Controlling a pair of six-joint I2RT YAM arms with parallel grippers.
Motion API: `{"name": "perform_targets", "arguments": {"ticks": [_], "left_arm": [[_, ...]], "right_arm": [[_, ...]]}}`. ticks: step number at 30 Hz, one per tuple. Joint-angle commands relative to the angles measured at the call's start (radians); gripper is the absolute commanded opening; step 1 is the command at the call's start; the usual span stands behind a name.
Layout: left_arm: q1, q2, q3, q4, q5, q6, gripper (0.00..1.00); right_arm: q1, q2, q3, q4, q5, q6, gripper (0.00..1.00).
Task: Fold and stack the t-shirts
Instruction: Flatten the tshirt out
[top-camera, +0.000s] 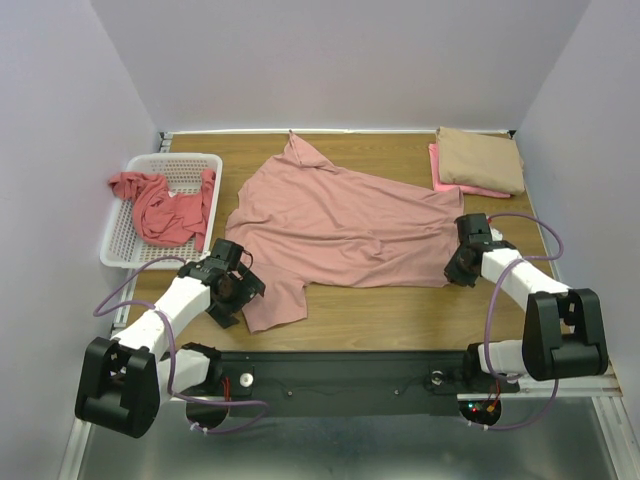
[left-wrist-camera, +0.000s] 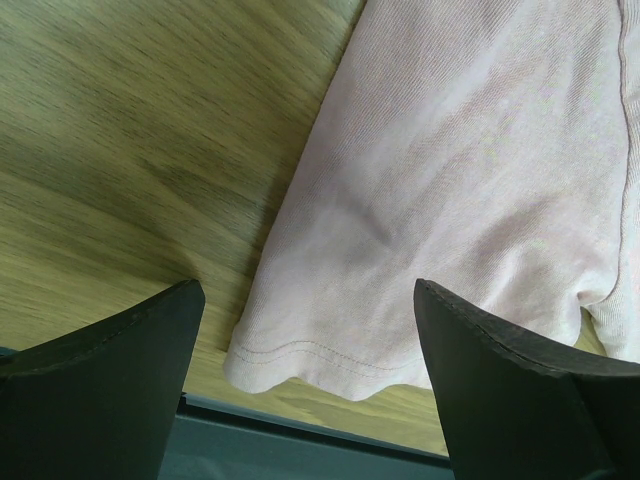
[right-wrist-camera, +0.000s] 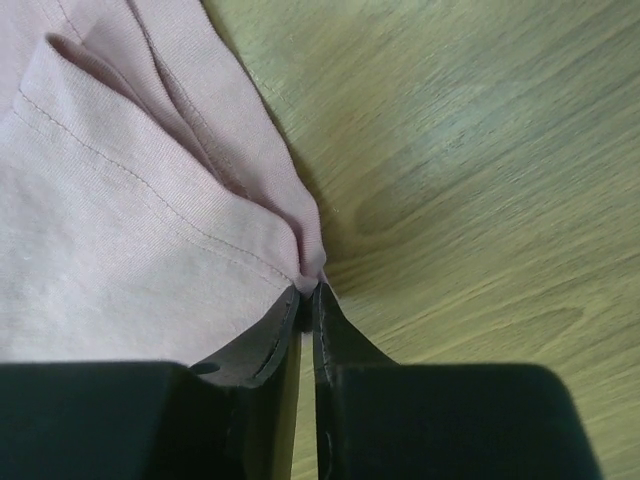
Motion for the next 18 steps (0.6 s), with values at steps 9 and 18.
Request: {"name": "perform_targets", "arguments": {"ticks": [9, 18], "left_arm": [[-0.053, -0.021, 0.055, -0.068, -0.026, -0.042, 0.99], [-0.207, -0.004, 0.065, -0.204, -0.059, -0.231, 0.99]], "right_arm": [[-0.003, -0.072, 0.037, 0.008, -0.029, -0.007, 0.01], [-0.004, -0.058, 0.052, 0.011, -0.024, -0.047, 0.01]]}}
